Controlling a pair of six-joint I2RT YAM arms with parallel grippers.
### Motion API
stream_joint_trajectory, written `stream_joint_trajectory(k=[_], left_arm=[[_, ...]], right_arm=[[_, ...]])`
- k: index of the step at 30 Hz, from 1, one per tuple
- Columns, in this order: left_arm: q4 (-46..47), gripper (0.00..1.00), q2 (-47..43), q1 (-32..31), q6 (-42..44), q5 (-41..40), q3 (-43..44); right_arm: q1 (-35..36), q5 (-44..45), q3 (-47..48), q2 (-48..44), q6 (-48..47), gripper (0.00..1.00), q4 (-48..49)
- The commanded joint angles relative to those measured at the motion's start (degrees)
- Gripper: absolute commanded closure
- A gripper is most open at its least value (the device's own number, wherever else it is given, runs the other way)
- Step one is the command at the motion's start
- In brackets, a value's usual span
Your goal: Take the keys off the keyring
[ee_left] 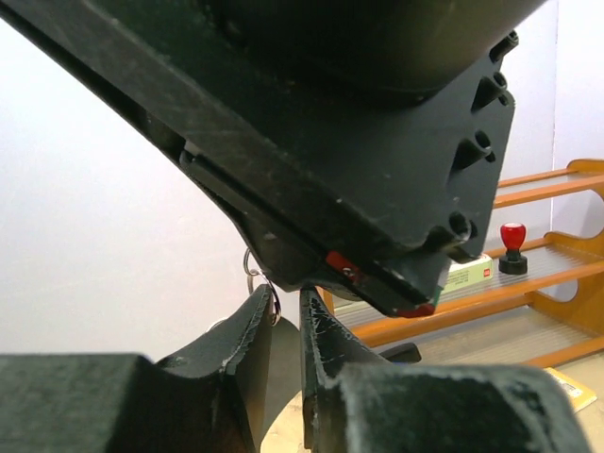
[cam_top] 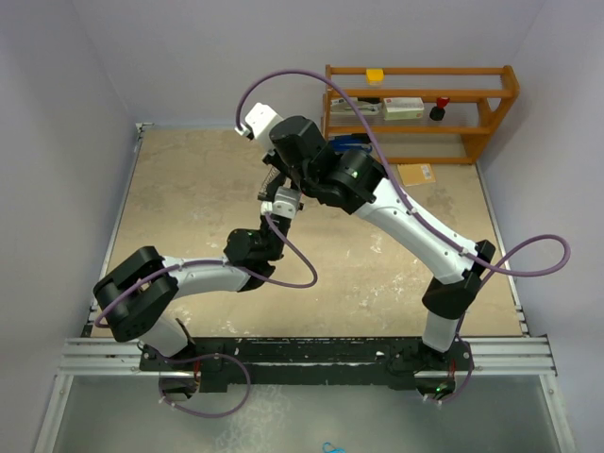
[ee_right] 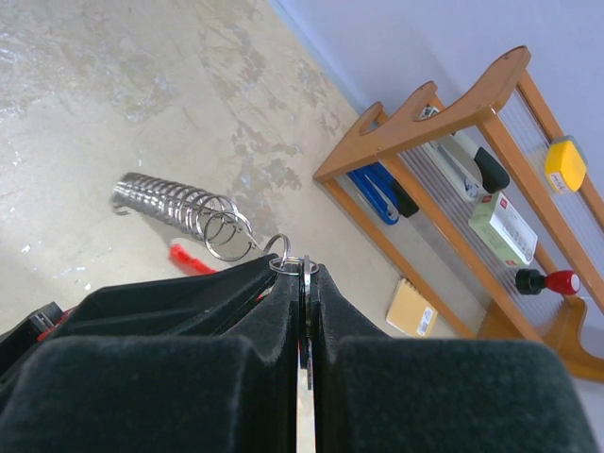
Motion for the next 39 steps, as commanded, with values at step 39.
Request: stream_joint_trajectory(k=[39], left_arm=[[-33.4, 1.0, -23.7, 5.9, -10.9, 17.8, 8.5]], right_arm=[[0.8, 4.6, -12.1, -14.2, -1.0, 1.0, 10.8]])
